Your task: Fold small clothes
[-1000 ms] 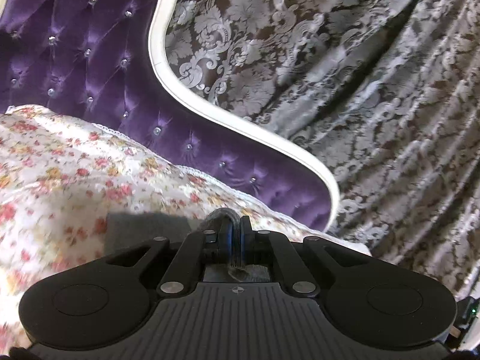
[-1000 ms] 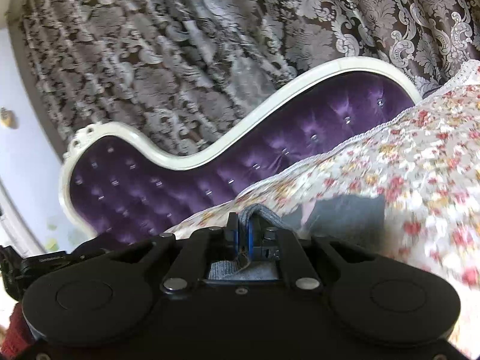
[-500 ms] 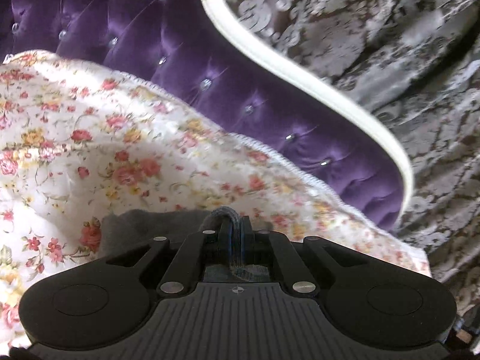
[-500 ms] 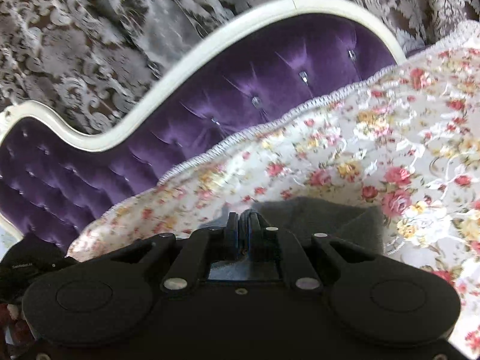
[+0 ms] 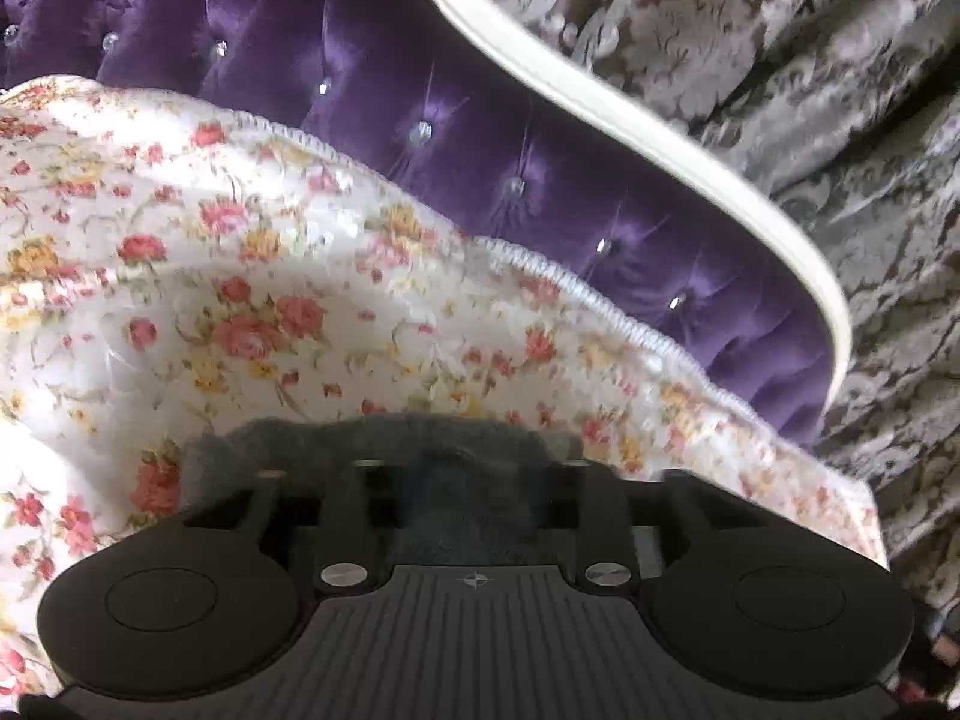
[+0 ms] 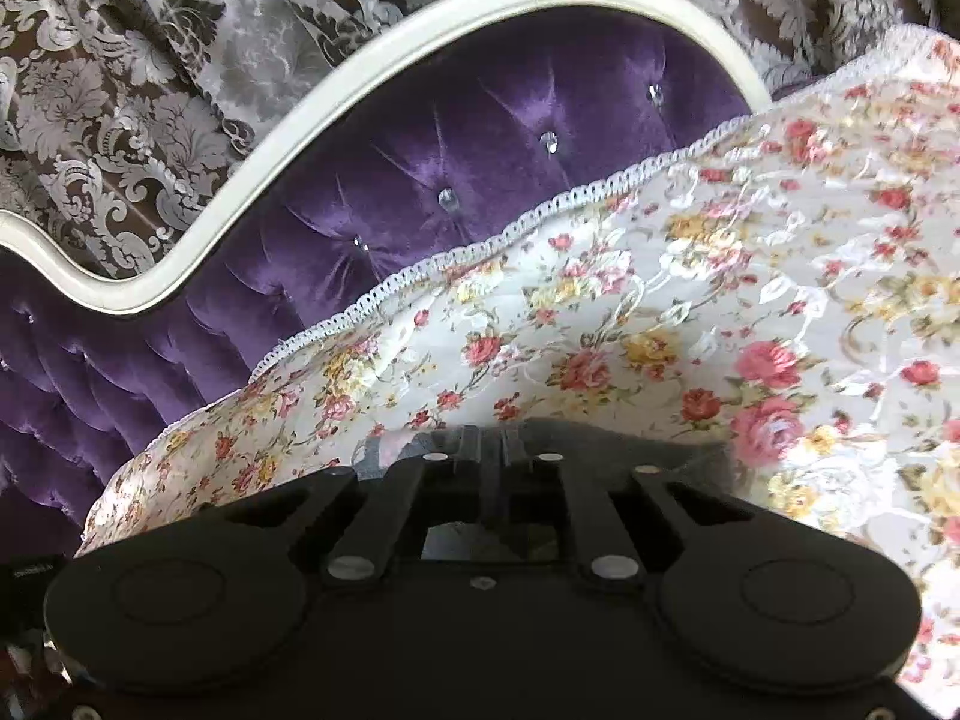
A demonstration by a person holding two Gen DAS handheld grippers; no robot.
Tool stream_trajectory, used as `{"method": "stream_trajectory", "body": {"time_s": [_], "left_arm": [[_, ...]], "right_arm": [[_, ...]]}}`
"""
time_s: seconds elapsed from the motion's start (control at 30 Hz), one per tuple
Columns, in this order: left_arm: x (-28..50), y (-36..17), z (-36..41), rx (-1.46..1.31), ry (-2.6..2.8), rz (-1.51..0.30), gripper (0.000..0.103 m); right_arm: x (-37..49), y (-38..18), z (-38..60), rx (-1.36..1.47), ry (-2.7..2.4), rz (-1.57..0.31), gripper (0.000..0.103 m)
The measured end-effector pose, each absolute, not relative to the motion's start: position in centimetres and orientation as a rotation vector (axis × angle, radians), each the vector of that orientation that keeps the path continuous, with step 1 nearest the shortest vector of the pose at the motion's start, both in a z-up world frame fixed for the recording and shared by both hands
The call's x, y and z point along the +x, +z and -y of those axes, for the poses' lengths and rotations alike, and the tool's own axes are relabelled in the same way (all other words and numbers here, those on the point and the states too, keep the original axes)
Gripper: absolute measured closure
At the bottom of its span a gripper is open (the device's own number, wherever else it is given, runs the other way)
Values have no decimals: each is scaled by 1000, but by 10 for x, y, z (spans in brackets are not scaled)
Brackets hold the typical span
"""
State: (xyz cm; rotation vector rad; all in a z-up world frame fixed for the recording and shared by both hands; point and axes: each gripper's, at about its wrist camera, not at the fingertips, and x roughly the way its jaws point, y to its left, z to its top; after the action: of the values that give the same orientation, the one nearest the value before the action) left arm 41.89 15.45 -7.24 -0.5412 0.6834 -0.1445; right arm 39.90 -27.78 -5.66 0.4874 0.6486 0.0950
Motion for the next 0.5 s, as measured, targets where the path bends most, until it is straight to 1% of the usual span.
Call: {"method": "stream_trajectory", "body": {"time_s": [0.03, 0.07, 0.1, 0.13, 0.23, 0.4, 0.47, 0.5], "left_arm": [[416, -67, -156, -536, -138, -664, 51], [412, -60, -157, -520, -130, -640, 48], [408, -53, -157, -497, -129, -620, 42], [404, -46, -156, -470, -134, -605, 36], [387, -31, -145, -362, -179, -588, 31], [364, -41, -118, -191, -256, -646, 30], [360, -52, -109, -127, -257, -681, 30], [358, -57, -107, -105, -253, -688, 30]], "right_arm": [[396, -53, 276, 464, 103, -639, 76], [393, -50, 274, 440, 119, -635, 68], [392, -48, 271, 418, 151, -639, 47], [391, -46, 268, 393, 181, -649, 36], [394, -45, 255, 290, 228, -686, 35], [405, -55, 238, 168, 250, -736, 37], [408, -59, 235, 153, 259, -758, 47], [408, -60, 233, 138, 257, -767, 68]]}}
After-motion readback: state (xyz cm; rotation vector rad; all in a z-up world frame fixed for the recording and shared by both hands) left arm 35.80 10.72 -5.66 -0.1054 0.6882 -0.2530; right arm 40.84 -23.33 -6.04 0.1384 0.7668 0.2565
